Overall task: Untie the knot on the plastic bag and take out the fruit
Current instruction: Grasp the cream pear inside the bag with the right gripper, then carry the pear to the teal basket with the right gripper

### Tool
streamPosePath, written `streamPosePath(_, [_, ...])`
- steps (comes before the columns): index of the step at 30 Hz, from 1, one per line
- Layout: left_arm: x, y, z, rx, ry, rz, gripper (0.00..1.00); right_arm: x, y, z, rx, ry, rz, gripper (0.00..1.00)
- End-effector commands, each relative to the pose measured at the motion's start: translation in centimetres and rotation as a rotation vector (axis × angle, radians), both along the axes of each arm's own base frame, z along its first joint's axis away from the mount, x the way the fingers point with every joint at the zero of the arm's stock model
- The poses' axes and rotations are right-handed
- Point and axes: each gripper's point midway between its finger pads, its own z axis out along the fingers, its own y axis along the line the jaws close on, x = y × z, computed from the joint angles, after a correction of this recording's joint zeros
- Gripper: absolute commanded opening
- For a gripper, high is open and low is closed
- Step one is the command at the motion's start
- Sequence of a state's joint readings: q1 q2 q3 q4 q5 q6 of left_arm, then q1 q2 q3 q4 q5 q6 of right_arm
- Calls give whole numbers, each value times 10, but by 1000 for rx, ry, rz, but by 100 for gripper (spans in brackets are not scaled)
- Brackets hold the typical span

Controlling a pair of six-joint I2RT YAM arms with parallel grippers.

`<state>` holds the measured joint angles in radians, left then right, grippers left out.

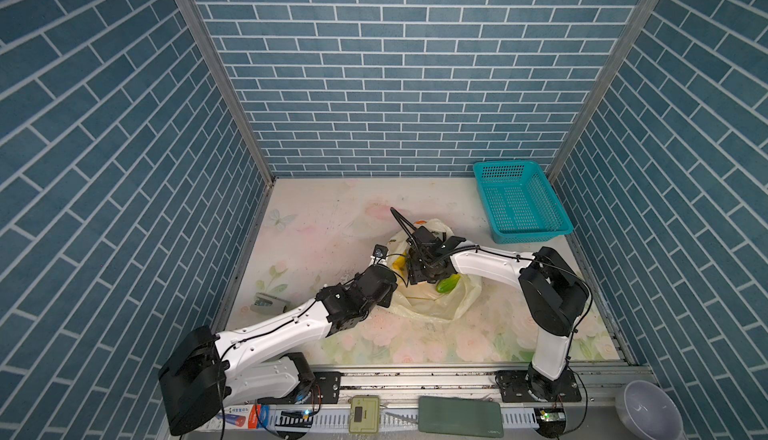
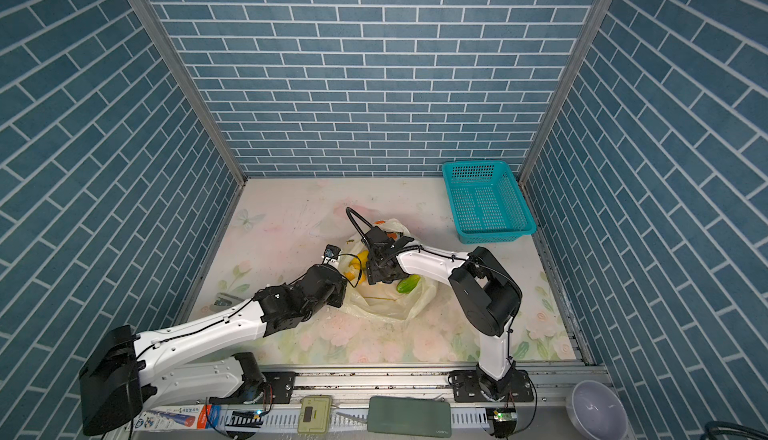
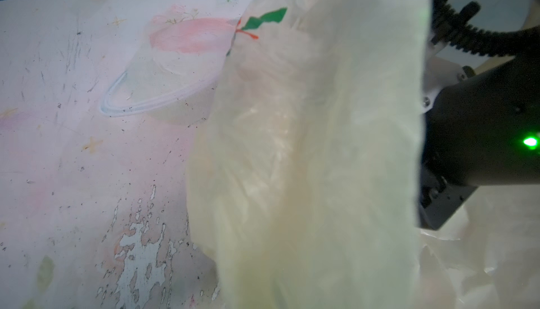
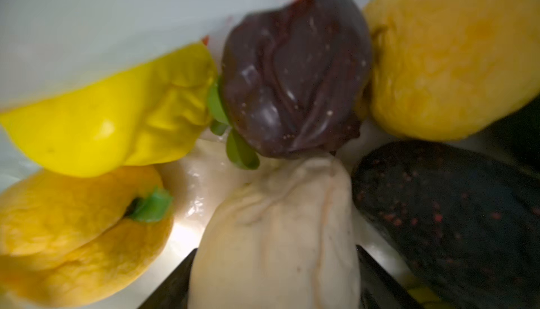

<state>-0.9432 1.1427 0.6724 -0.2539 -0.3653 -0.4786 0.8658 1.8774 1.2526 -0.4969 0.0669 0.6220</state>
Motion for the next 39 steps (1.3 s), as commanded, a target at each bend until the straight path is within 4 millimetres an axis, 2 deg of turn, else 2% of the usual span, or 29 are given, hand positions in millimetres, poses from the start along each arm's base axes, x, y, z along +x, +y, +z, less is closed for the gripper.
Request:
streamPosePath(1, [-2, -4, -1, -10, 1, -18, 0, 11, 2, 3, 7, -30, -73, 78])
streamPosePath(7, [-3, -8, 2, -27, 1, -32, 0, 26, 1, 0, -22, -94, -88, 77])
streamPosePath(14, [-2, -10, 2, -32, -1, -38, 0, 19, 2, 6, -10, -104, -48, 57])
streamPosePath(21, [2, -13, 5, -28, -2, -28, 0, -16, 4, 30, 26, -77, 57, 51])
streamPosePath(23, [6, -18, 16, -46, -17, -27, 0, -28, 2, 37, 38, -65, 79, 50])
streamPosePath(34, [12, -14, 24, -49, -26, 11, 0, -79, -8, 79, 123, -5, 179, 48])
streamPosePath(39, [14, -11, 24, -43, -28, 25, 0, -94, -17, 104, 171, -12, 206, 48])
